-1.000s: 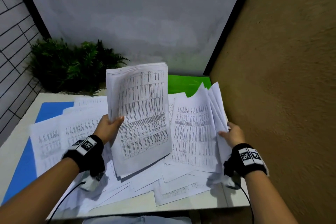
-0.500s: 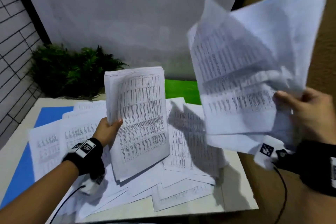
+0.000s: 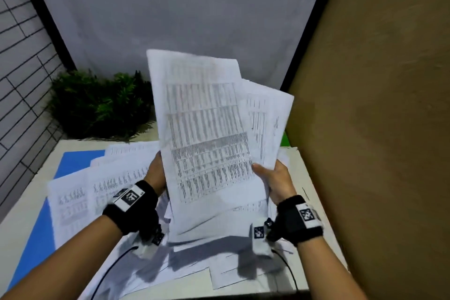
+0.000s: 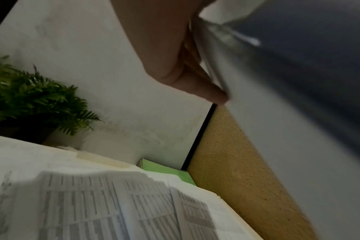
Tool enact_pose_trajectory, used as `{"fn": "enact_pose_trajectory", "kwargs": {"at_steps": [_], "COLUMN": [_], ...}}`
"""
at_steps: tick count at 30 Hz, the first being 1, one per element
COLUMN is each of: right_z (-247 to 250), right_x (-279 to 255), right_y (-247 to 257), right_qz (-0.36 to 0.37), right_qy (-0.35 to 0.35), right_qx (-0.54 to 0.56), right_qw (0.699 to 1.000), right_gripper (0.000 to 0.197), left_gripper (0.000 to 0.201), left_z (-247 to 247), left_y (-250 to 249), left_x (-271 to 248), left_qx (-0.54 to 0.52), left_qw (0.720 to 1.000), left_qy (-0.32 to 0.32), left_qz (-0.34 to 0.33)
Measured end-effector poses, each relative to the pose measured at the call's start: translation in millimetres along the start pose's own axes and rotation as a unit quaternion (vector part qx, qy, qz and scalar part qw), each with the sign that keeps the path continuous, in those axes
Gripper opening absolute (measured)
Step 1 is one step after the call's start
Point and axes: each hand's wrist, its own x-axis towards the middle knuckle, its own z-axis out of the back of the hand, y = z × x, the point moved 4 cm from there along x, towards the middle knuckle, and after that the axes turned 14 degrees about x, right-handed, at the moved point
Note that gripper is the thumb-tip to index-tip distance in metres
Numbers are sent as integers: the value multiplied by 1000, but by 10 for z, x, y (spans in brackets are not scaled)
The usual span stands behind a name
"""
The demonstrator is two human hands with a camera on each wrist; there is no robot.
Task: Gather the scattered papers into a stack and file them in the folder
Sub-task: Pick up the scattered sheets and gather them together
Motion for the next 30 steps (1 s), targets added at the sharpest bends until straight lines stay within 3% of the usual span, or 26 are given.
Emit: {"fn": "enact_pose_trajectory", "kwargs": {"at_steps": [2,4,5,7,10,15,18,22,24,26,27,29,30], "right_z": [-124,-246,-298,-342,-335,-289,-373,-438,-349,-33,195,737,951], "right_x": [-23,-46,-48,-51,-19,97,47,75,161,329,399,445,402], "right_y": [1,16,6,-6,-20,-114,-110,-10,-152,-413,-511,-565,-549], "right_qz": [51,87,93,96,100,70,69,97,56,-20,-57,-127,-159], "right_qy": [-39,-46,-36,-10,20,65,87,106,105,61,-1,-166,-231], "right_qx": [-6,-9,-4,-18,-55,-62,-76,-40,-85,-221,-310,-453,-474], "right_qw": [998,995,995,995,993,994,991,989,989,973,949,867,835], "right_gripper": [27,23,22,23,27,30,47,34,39,60,74,85,85], "left_gripper": [52,91,100,89,76,78,83,73,67,60,61,67,58], "left_z": [34,101,138,146,216,197,137,166,148,137,135,202,244], "left_y": [-25,-59,-76,-121,-111,44,37,-91,89,440,615,869,898], "left_x": [-42,-80,-96,-125,-143,-137,-124,-36,17,39,36,56,66], "left_qx": [-51,-18,-8,-2,13,31,52,25,40,108,156,218,223], "left_qw": [999,998,996,991,990,992,992,991,995,989,981,968,969], "left_qy": [7,-6,-7,10,16,68,63,46,60,98,114,107,84], "left_qz": [-15,-64,-93,-131,-136,-104,-95,-124,-68,1,23,58,67]}}
